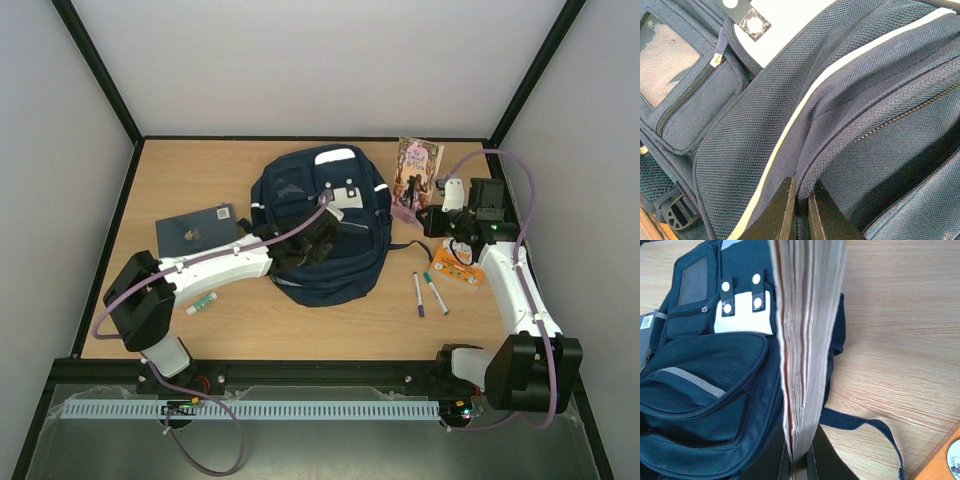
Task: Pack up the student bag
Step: Place the book in the student bag.
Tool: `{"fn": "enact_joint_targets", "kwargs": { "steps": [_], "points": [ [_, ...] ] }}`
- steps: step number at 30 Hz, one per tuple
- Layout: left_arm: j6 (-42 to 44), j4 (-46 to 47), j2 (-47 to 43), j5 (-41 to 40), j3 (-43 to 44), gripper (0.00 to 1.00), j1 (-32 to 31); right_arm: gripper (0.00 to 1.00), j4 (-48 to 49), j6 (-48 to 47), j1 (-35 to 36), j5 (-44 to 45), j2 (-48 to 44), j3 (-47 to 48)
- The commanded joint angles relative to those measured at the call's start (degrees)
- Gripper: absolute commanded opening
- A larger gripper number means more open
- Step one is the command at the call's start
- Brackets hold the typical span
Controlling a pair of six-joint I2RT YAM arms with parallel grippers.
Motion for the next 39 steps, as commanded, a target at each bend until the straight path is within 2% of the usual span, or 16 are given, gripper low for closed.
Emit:
{"fn": "enact_joint_targets", "kwargs": {
  "steps": [1,8,10,14,20,24,30,33,39],
  "points": [
    [-4.7,-3.12,-3.83,-0.56,4.09,0.02,-0.49,0.01,-1.01,0.69,-0.2,-2.05,0.33,0.6],
    [1.33,-9.02,0.14,-3.87,19.5,0.02,-0.49,0.01,-1.35,0.18,-0.22,-2.89,1.45,0.15],
    [1.42,-9.47,0.85,-3.23,20.95,0.02,-0.53,0.01,-1.09,0.16,-0.26,-1.98,1.1,-0.09],
    [-0.98,-9.5,0.97,-1.58,17.38,0.02,-1.16,0.01,0.25,0.0,-0.21,-0.57,0.68,-1.94],
    [-3.13,-5.87,-2.18,-2.47,3.88,0.03,-4.16,0.01,1.32,-0.02,-0.18,-1.14,1.72,-3.33],
    [-3.16,-4.23,-3.22,-0.42,-0.45,0.04,-4.22,0.01,1.54,0.29,-0.21,-2.17,2.76,-2.89],
    [-1.16,-6.05,-5.42,-1.76,-1.34,0.42,-5.78,0.01,1.6,-0.05,-0.2,-1.87,2.16,-3.75],
    [2.76,-5.95,-8.44,2.22,-3.36,0.6,-7.94,0.01,1.62,-0.13,-0.2,-1.82,1.54,-4.13],
    [8.75,-11.52,-10.59,15.59,-6.05,0.53,-9.83,0.01,1.69,-0.31,-0.2,-2.34,1.28,-4.42]
  ]
}}
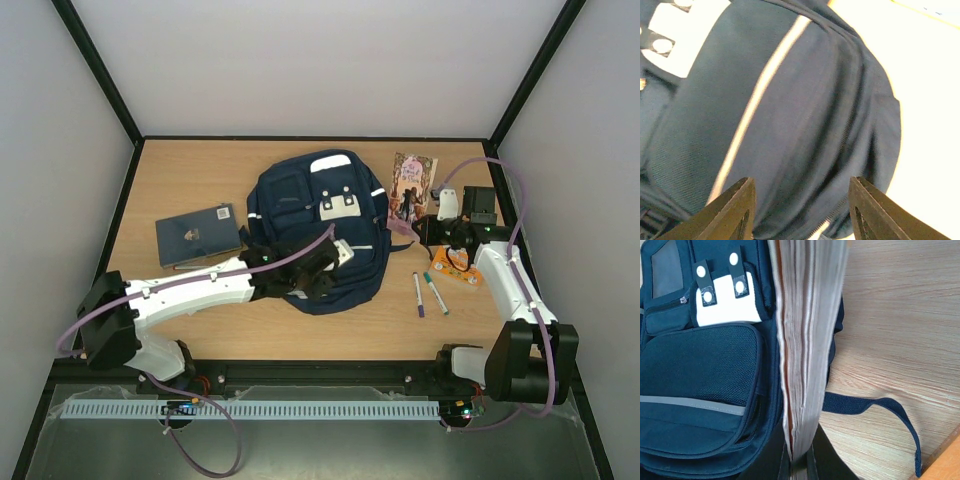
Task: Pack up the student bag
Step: Place the book in the student bag.
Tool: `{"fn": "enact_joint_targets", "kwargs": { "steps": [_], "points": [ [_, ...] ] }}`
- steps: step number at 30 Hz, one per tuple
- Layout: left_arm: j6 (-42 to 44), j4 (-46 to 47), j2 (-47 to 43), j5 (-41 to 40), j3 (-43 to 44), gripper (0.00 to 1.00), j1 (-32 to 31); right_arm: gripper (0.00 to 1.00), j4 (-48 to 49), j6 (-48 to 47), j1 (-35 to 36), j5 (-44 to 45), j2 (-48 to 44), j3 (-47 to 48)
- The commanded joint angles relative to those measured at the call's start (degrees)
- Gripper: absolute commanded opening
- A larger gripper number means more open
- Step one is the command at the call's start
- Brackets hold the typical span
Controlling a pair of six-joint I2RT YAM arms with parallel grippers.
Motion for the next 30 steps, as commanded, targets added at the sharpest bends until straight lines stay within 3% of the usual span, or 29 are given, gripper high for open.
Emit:
{"fn": "enact_joint_targets", "kwargs": {
  "steps": [1,5,10,15,21,30],
  "points": [
    [5.27,-6.16,-0.45,11.56,-2.0,0.52,-0.88,0.01,0.68,-0.48,-0.21,-1.69,-1.1,-0.46],
    [5.72,-7.75,1.3,15.32,-2.06,0.43,-0.97,0.01,0.6,-0.49,-0.2,-2.25,-0.68,-0.5],
    [6.29,-7.93,4.58,10.7,-1.37,0.54,-1.86,0.01,0.42,-0.55,-0.2,-2.85,-0.69,-0.71],
    [6.98,-6.94,8.88,6.39,-0.31,0.52,-2.04,0.01,0.35,-0.64,-0.2,-2.89,-0.83,-0.78],
    [6.43,-5.89,12.51,-1.44,1.17,0.38,-2.04,0.01,0.34,-0.64,-0.21,-3.05,-0.78,-1.03],
    [5.83,-4.87,14.3,-2.84,2.48,0.14,-2.12,0.01,0.17,-0.75,-0.21,-3.49,-0.21,-0.75]
  ]
}}
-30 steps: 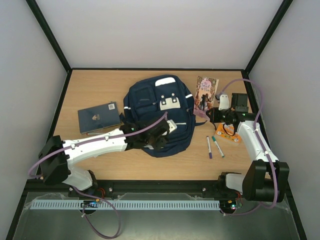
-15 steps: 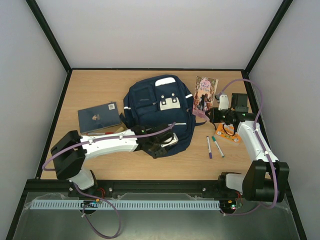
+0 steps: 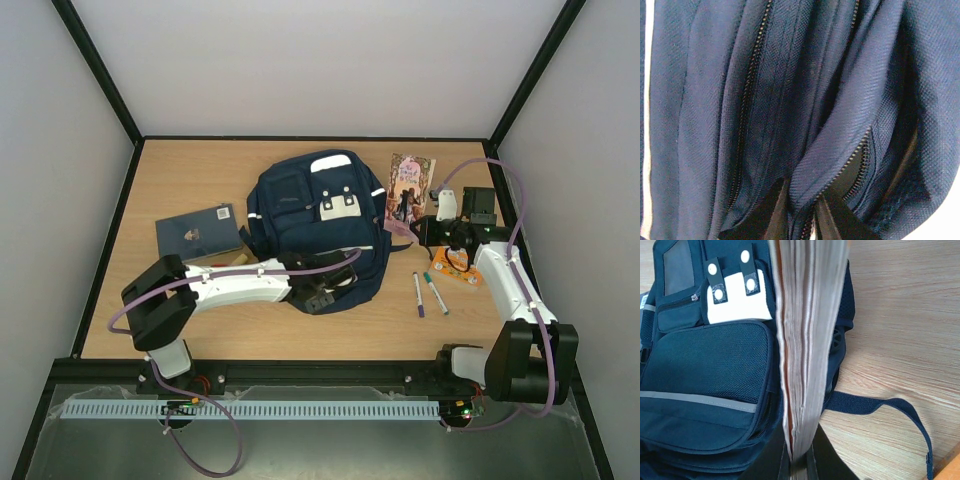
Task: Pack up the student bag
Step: Place the book in the student bag.
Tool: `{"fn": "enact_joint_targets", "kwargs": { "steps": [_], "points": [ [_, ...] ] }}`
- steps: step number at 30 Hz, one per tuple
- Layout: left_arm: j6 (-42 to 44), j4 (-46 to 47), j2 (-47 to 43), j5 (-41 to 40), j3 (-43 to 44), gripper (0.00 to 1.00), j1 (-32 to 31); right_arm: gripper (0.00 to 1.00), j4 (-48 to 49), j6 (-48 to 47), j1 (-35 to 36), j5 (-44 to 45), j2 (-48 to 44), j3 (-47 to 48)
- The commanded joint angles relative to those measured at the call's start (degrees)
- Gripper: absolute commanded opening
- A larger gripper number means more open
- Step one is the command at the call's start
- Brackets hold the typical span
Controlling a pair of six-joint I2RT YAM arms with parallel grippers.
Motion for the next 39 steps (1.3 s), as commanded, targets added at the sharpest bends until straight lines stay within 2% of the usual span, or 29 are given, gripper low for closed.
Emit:
{"fn": "enact_joint_targets", "kwargs": {
  "steps": [1,4,9,16,18,25,28,33,39],
  "points": [
    [-0.96,0.24,0.81,-4.57,2.62,0.12,-0.3,0.01,0.02,-0.48,-0.2,-1.55,-0.28,-0.26],
    [-1.68,-0.47,-0.69,-10.05,4.25,0.03,-0.3,0.01,-2.4,-0.65,-0.2,-2.32,-0.21,1.87],
    [-2.83,0.9,-5.41,-16.84,6.14,0.02,-0.26,0.01,-10.55,-2.33,-0.21,-2.85,-1.17,11.38],
    [-3.83,7.34,-11.28,-23.64,6.61,0.02,1.07,0.01,-23.76,-2.36,-0.2,-5.9,-2.61,25.46],
    [-4.01,9.17,-11.78,-22.72,7.4,0.03,2.92,0.01,-25.8,-1.93,-0.2,-7.97,-3.4,26.95],
    [-2.94,15.77,-10.35,-9.46,11.74,0.03,12.19,0.01,-29.24,-7.7,-0.2,-19.28,-8.77,22.54],
    [-2.89,15.85,-8.08,-6.88,14.65,0.02,14.28,0.01,-33.36,-14.22,-0.21,-23.77,-10.26,21.21],
    [-5.97,13.43,-6.53,-4.24,16.86,0.02,16.36,0.01,-45.93,-29.08,-0.12,-34.87,-11.22,21.47],
    [-9.4,16.81,-9.49,4.74,15.12,0.02,19.64,0.01,-50.6,-36.4,0.6,-37.37,-10.05,19.26]
  ]
}}
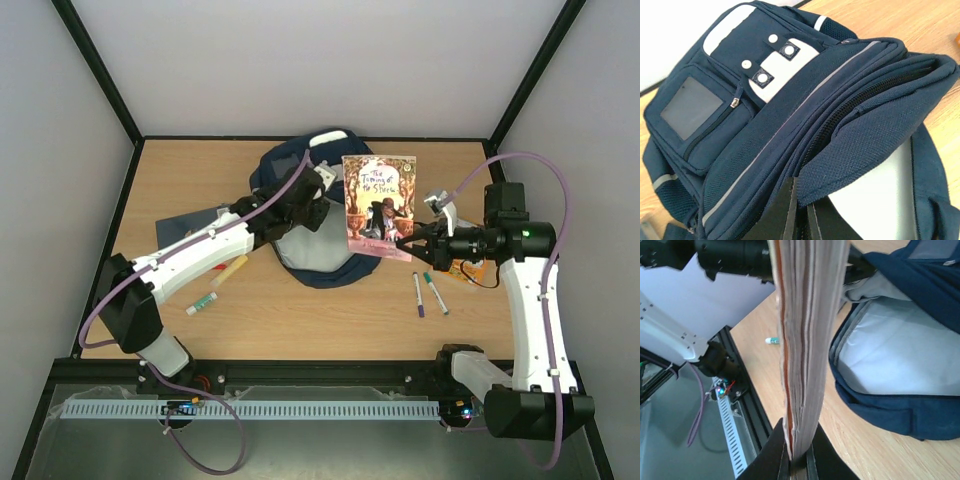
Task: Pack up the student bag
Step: Place the book in the student bag.
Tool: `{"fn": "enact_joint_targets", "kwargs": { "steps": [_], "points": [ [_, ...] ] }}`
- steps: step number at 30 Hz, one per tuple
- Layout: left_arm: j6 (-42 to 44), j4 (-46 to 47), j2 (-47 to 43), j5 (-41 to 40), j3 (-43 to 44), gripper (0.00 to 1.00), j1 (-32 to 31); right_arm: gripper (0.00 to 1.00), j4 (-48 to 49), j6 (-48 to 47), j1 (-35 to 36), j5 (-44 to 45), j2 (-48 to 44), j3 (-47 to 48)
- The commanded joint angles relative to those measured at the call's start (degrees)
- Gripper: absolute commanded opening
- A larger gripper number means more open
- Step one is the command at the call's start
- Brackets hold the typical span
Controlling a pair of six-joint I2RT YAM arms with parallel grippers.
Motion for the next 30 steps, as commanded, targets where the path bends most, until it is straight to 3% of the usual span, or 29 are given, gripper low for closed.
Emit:
{"fn": "enact_joint_targets", "kwargs": {
  "steps": [1,12,21,30],
  "points": [
    [-3.97,6.13,-3.23,6.49,0.91,0.03,2.69,0.01,-7.52,-9.21,1.17,-6.61,0.85,-2.81],
    [-8.7,7.96,-4.68,11.82,2.53,0.02,4.25,0.01,-0.84,-3.2,13.3,3.09,2.61,-8.91],
    [-5.58,11.2,-9.13,12.65,3.22,0.03,4.25,0.01,8.09,2.44,22.84,9.44,6.91,-14.24],
    [-3.48,10.33,-10.41,12.12,3.58,0.02,4.25,0.01,16.95,12.97,25.57,10.1,14.57,-16.34]
  ]
}}
